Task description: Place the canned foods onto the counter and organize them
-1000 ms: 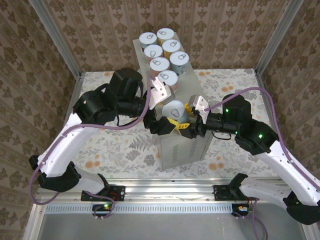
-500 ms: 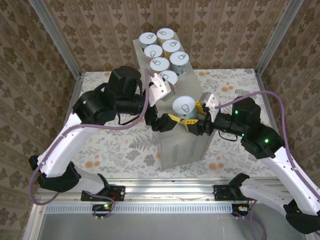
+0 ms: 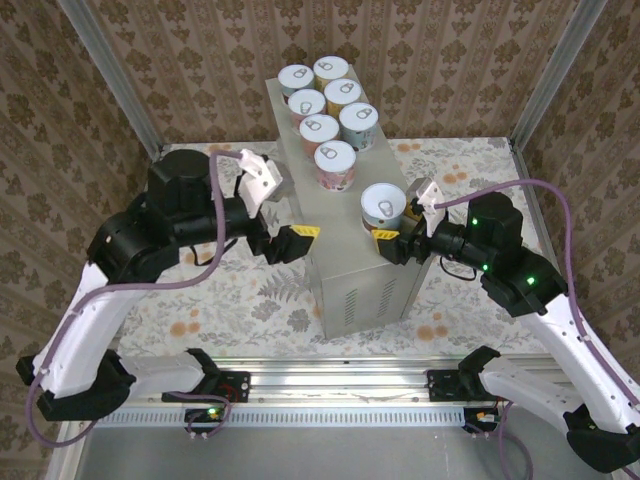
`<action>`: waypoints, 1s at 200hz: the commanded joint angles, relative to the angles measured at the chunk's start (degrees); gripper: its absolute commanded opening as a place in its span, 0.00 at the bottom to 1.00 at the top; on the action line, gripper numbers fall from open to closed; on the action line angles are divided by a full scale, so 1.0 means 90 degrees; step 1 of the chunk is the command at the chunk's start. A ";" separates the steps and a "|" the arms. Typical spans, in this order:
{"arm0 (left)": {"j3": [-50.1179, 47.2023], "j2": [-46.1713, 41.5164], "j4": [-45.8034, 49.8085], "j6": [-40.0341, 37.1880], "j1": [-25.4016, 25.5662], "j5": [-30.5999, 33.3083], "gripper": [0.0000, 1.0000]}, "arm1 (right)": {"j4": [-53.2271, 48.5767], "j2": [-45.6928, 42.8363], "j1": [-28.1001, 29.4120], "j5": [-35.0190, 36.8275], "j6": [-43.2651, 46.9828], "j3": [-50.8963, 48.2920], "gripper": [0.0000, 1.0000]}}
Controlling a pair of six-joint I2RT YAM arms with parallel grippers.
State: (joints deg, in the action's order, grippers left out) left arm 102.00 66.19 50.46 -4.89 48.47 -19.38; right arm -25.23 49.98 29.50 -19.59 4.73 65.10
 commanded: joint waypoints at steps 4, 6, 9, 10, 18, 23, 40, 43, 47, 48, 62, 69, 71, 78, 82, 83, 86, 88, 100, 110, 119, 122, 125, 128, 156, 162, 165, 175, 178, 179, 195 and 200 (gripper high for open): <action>-0.0187 -0.0147 -0.0187 0.0230 -0.0139 0.0053 1.00 | -0.0215 0.0008 -0.0025 0.0218 0.0049 0.0018 0.80; -0.0197 -0.0155 -0.0187 0.0230 -0.0141 0.0053 1.00 | -0.0219 0.0012 -0.0025 0.0222 0.0053 0.0029 0.80; -0.0204 -0.0166 -0.0186 0.0238 -0.0163 0.0046 1.00 | -0.0221 0.0016 -0.0025 0.0226 0.0059 0.0037 0.80; -0.0207 -0.0167 -0.0186 0.0239 -0.0167 0.0045 1.00 | -0.0227 0.0015 -0.0025 0.0230 0.0060 0.0039 0.80; -0.0235 -0.0191 -0.0186 0.0246 -0.0196 0.0035 1.00 | -0.0228 0.0028 -0.0025 0.0250 0.0067 0.0075 0.81; -0.0252 -0.0196 -0.0192 0.0252 -0.0207 0.0034 1.00 | -0.0234 0.0026 -0.0025 0.0259 0.0061 0.0095 0.81; -0.0311 -0.0230 -0.0201 0.0259 -0.0275 0.0005 1.00 | -0.0231 0.0012 -0.0025 0.0251 0.0069 0.0140 0.84; -0.0319 -0.0235 -0.0209 0.0266 -0.0282 -0.0004 1.00 | -0.0228 0.0005 -0.0023 0.0256 0.0062 0.0147 0.85; -0.0343 -0.0245 -0.0213 0.0269 -0.0298 -0.0022 1.00 | -0.0226 -0.0010 -0.0025 0.0263 0.0066 0.0154 0.86; -0.0345 -0.0245 -0.0215 0.0269 -0.0298 -0.0023 1.00 | -0.0230 -0.0008 -0.0025 0.0268 0.0068 0.0157 0.86; -0.0417 -0.0274 -0.0269 0.0289 -0.0346 -0.0077 1.00 | -0.0232 -0.0023 -0.0025 0.0337 0.0077 0.0197 0.91; -0.0441 -0.0284 -0.0285 0.0298 -0.0373 -0.0098 1.00 | -0.0224 -0.0019 -0.0025 0.0372 0.0103 0.0222 0.92; -0.0451 -0.0285 -0.0299 0.0299 -0.0377 -0.0114 1.00 | -0.0229 -0.0019 -0.0025 0.0391 0.0112 0.0231 0.92; -0.0483 -0.0309 -0.0320 0.0308 -0.0401 -0.0140 1.00 | -0.0255 -0.0003 -0.0020 0.0463 0.0128 0.0268 0.94; -0.0497 -0.0314 -0.0339 0.0311 -0.0412 -0.0150 1.00 | -0.0258 0.0006 -0.0025 0.0504 0.0145 0.0290 0.94; -0.0500 -0.0319 -0.0341 0.0315 -0.0413 -0.0151 1.00 | -0.0265 0.0015 -0.0025 0.0510 0.0147 0.0298 0.95; -0.0518 -0.0323 -0.0342 0.0328 -0.0417 -0.0159 1.00 | -0.0272 0.0014 -0.0030 0.0541 0.0170 0.0317 0.95; -0.0519 -0.0331 -0.0350 0.0333 -0.0425 -0.0161 1.00 | -0.0287 0.0023 -0.0027 0.0560 0.0180 0.0328 0.95; -0.0580 -0.0371 -0.0380 0.0343 -0.0447 -0.0180 1.00 | -0.0282 0.0066 -0.0025 0.0678 0.0224 0.0386 0.97; -0.0636 -0.0415 -0.0418 0.0365 -0.0482 -0.0200 1.00 | -0.0304 0.0106 -0.0025 0.0754 0.0296 0.0445 0.97; -0.0677 -0.0443 -0.0430 0.0376 -0.0503 -0.0210 1.00 | -0.0327 0.0144 -0.0025 0.0807 0.0344 0.0501 0.98; -0.0688 -0.0450 -0.0439 0.0384 -0.0511 -0.0210 1.00 | -0.0331 0.0158 -0.0025 0.0817 0.0365 0.0525 0.98; -0.0708 -0.0457 -0.0445 0.0391 -0.0519 -0.0219 1.00 | -0.0336 0.0174 -0.0024 0.0824 0.0384 0.0550 0.98; -0.0718 -0.0467 -0.0448 0.0396 -0.0522 -0.0220 1.00 | -0.0340 0.0189 -0.0025 0.0818 0.0397 0.0572 0.98; -0.0844 -0.0556 -0.0484 0.0434 -0.0585 -0.0230 1.00 | -0.0289 0.0350 -0.0025 0.0667 0.0441 0.0710 0.98; -0.0866 -0.0567 -0.0489 0.0433 -0.0605 -0.0230 1.00 | -0.0245 0.0361 -0.0022 0.0637 0.0430 0.0716 0.97; -0.0880 -0.0584 -0.0496 0.0435 -0.0613 -0.0230 1.00 | -0.0217 0.0365 -0.0025 0.0621 0.0423 0.0711 0.97; -0.0909 -0.0611 -0.0503 0.0450 -0.0646 -0.0239 1.00 | -0.0131 0.0382 -0.0025 0.0576 0.0405 0.0710 0.94; -0.0926 -0.0616 -0.0512 0.0446 -0.0657 -0.0245 1.00 | -0.0102 0.0389 -0.0025 0.0576 0.0394 0.0714 0.93; -0.0924 -0.0611 -0.0510 0.0455 -0.0663 -0.0247 1.00 | -0.0094 0.0392 -0.0025 0.0576 0.0393 0.0710 0.92; -0.0957 -0.0645 -0.0509 0.0471 -0.0707 -0.0278 1.00 | -0.0006 0.0485 -0.0025 0.0602 0.0374 0.0763 0.83; -0.0963 -0.0654 -0.0504 0.0463 -0.0722 -0.0288 1.00 | 0.0029 0.0522 -0.0025 0.0621 0.0368 0.0773 0.80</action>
State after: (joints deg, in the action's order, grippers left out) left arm 94.00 61.52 47.07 -2.24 42.63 -20.64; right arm -27.11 53.63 29.50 -14.33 7.73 69.84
